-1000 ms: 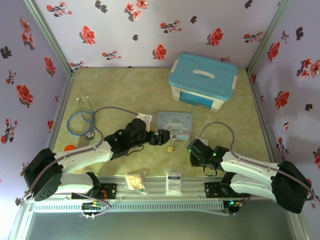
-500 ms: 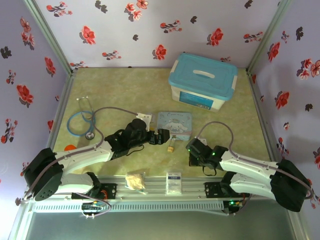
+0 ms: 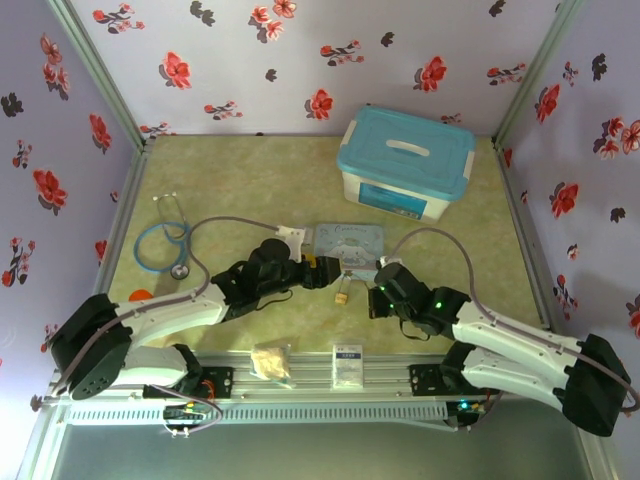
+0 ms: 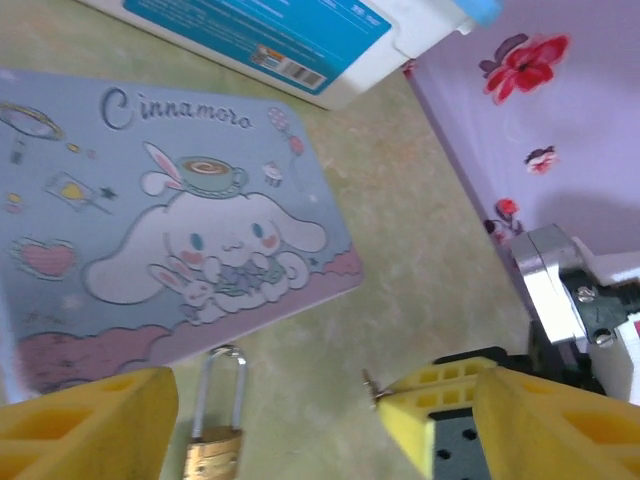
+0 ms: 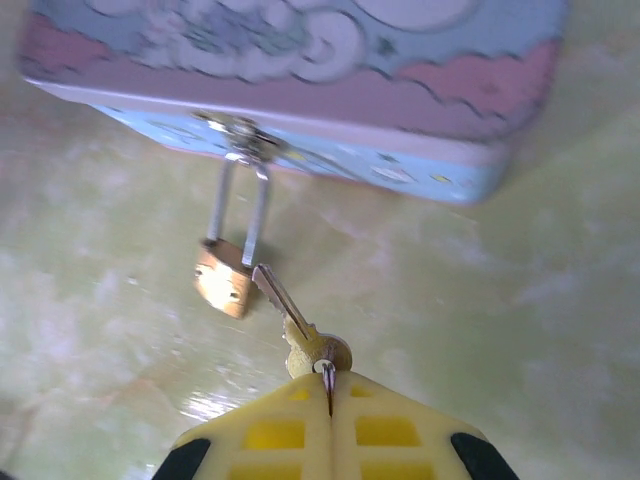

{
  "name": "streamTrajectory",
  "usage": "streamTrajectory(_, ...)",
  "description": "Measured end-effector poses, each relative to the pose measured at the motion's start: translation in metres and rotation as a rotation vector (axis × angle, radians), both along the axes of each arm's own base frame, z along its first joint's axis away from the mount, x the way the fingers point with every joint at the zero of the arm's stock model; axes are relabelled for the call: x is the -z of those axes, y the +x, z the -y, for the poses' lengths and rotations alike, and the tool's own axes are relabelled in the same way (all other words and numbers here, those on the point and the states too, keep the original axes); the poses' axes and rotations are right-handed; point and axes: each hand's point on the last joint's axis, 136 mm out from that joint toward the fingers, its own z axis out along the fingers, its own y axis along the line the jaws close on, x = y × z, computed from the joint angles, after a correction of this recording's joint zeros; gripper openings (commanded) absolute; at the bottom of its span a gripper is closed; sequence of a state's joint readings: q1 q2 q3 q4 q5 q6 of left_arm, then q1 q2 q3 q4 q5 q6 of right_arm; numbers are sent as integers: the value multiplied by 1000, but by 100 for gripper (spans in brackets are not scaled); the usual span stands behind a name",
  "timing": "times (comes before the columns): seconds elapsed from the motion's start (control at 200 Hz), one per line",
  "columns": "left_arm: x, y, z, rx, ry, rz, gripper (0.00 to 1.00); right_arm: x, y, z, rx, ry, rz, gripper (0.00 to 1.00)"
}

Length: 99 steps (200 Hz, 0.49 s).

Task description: Unlock a padlock with a key

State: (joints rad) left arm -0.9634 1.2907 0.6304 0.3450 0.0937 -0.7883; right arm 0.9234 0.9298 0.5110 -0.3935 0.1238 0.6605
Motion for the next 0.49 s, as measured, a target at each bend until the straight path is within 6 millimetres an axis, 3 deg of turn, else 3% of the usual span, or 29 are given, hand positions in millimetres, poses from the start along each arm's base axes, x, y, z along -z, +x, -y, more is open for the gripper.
streamTrajectory(0.09,14,-4,12,40,-15,-50,55,-9,0,-14,-39,28,21,0)
streamTrajectory(0.25,48,-9,22,67,9,-161,50,-27,-3,-40,-103,77,60,0)
streamTrajectory(0.395,50,-11,26,73,-8,-185,47,-32,-4,-53,-137,83,71,0)
streamTrajectory(0.495,47,-11,29,74,-26,-186,35,-30,-5,-58,-150,73,65,0)
